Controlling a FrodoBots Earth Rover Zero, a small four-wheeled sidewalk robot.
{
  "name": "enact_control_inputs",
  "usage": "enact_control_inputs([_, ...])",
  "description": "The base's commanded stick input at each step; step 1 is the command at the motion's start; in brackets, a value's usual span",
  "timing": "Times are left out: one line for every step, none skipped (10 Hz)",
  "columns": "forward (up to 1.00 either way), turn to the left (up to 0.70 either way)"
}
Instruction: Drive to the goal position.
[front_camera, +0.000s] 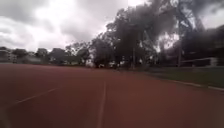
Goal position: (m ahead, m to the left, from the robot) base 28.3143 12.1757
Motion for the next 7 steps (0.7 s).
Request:
enact_control_inputs([0.7,0.0])
enact_control_inputs([0.7,0.0])
enact_control_inputs([0.7,0.0])
enact_control_inputs([0.7,0.0])
enact_control_inputs([0.7,0.0])
enact_control_inputs([0.7,0.0])
enact_control_inputs([0.7,0.0])
